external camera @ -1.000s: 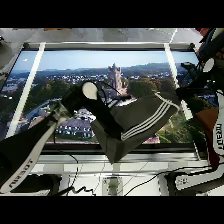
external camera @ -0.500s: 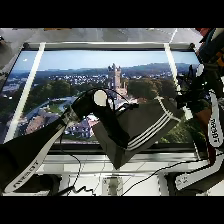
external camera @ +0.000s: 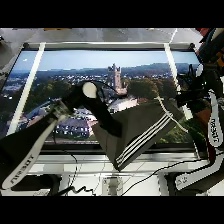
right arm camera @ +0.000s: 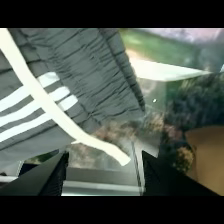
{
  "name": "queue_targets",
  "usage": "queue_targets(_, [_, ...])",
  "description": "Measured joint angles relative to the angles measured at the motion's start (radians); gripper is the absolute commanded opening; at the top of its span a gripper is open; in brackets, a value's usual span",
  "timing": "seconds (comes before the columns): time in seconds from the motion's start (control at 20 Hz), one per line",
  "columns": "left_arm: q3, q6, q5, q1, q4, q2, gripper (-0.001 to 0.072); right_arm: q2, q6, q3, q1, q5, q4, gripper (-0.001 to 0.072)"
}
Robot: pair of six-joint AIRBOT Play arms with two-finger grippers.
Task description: Fold the clothes and pants, and hang the long-sleeved shirts on hangers.
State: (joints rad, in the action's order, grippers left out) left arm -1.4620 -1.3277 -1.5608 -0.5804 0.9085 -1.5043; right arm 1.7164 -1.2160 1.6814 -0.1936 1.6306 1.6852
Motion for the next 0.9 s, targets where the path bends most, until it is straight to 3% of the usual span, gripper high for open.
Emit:
queue_targets(0.2, [0.181, 0.005, 0.135, 0.152, 0.023, 0.095, 0.0477, 0.0, 0.0, 0.0, 0.0, -0.028, -0.002, 0.0525])
queue_targets(0.25, [0.262, 0.004, 0.194, 0.182, 0.022, 0.126, 0.0568, 0.0, 0.0, 0.0, 0.0, -0.036, -0.003, 0.0526])
queue_targets(0.3, [0.347, -0.002, 0.259, 0.206, 0.012, 0.154, 0.072, 0.0, 0.0, 0.0, 0.0, -0.036, -0.003, 0.0525])
queue_targets(0.5, [0.602, -0.024, 0.445, 0.248, -0.093, 0.189, 0.071, 0.0, 0.0, 0.0, 0.0, -0.051, -0.005, 0.0526])
queue_targets(0.7, [0.701, -0.023, 0.584, 0.234, -0.199, 0.13, 0.0705, 0.0, -0.003, 0.0, 0.0, -0.053, -0.006, 0.0525])
queue_targets(0.75, [0.711, -0.009, 0.609, 0.231, -0.229, 0.113, 0.0661, 0.0, -0.004, 0.0, 0.0, -0.054, -0.006, 0.0525])
queue_targets(0.85, [0.723, 0.03, 0.652, 0.225, -0.305, 0.078, 0.0387, 0.0, -0.005, 0.0, 0.0, -0.055, -0.006, 0.0525])
queue_targets(0.9, [0.727, 0.048, 0.676, 0.224, -0.33, 0.064, 0.0285, 0.0, -0.005, 0.0, 0.0, -0.056, -0.006, 0.0525])
